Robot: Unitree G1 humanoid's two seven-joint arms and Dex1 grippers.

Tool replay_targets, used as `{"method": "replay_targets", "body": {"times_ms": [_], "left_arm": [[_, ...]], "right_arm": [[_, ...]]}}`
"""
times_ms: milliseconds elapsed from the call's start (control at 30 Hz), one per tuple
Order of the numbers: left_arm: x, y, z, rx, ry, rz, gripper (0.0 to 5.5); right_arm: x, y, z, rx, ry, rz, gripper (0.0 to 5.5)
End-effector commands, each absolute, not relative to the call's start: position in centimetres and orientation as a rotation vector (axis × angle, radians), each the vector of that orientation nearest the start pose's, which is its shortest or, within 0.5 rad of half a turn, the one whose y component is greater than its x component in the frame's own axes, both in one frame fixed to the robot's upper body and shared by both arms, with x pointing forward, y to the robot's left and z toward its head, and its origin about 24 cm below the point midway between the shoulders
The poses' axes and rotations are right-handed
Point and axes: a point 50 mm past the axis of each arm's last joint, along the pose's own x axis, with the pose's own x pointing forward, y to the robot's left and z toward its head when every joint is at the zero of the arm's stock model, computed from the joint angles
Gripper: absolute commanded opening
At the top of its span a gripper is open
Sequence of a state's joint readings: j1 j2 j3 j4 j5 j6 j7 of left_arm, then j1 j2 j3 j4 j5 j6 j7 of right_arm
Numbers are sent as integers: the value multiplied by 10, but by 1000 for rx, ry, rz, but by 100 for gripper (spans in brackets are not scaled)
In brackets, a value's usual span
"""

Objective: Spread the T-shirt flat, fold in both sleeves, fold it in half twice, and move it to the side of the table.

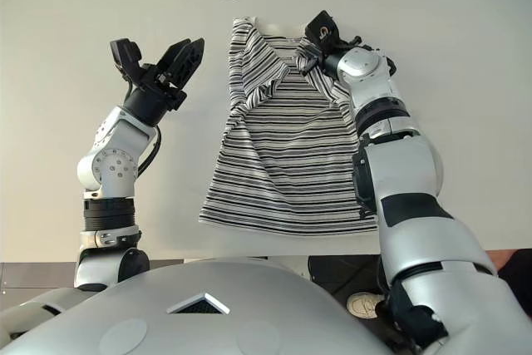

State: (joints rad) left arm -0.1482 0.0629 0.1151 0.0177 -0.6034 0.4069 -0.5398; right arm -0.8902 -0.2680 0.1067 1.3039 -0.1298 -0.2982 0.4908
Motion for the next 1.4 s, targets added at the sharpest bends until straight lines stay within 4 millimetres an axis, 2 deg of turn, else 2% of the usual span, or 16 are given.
{"method": "replay_targets", "body": {"times_ms": [33, 100, 200, 267, 333, 400, 533, 567, 600, 700, 800, 900, 1067, 1400], "left_arm": [[268, 144, 60, -226, 15, -569, 252], [267, 150, 65, 55, -84, -565, 252], [266, 160, 74, 307, -199, -587, 252], [261, 165, 78, 507, -273, -673, 252], [251, 165, 72, 721, -310, -850, 252], [237, 163, 60, 860, -323, -1087, 278], [219, 182, 41, 1111, -282, -1370, 343], [215, 188, 39, 1157, -266, -1413, 348], [210, 196, 34, 1201, -238, -1470, 365], [198, 209, 22, 1245, -173, -1577, 412], [188, 207, 16, 1231, -167, -1634, 446], [176, 205, 2, 1216, -117, -1722, 473], [157, 196, -9, 1131, -111, -1776, 473], [135, 175, -17, 995, -124, -1810, 473]], "right_arm": [[386, -151, 154, -247, -385, 644, 86], [374, -168, 174, -295, -545, 682, 86], [356, -192, 167, -385, -540, 748, 86], [333, -214, 141, -531, -435, 827, 86], [302, -243, 121, -668, -308, 902, 86], [265, -274, 115, -788, -200, 932, 89], [207, -299, 104, -1070, 55, 1083, 89], [199, -301, 102, -1117, 98, 1122, 89], [192, -304, 101, -1240, 112, 1164, 106], [176, -309, 83, -1400, 183, 1310, 155], [159, -308, 60, -1404, 257, 1439, 201], [131, -303, 41, -1400, 349, 1602, 203], [117, -299, 40, -1403, 387, 1730, 203], [114, -275, 42, -1376, 298, 1822, 203]]}}
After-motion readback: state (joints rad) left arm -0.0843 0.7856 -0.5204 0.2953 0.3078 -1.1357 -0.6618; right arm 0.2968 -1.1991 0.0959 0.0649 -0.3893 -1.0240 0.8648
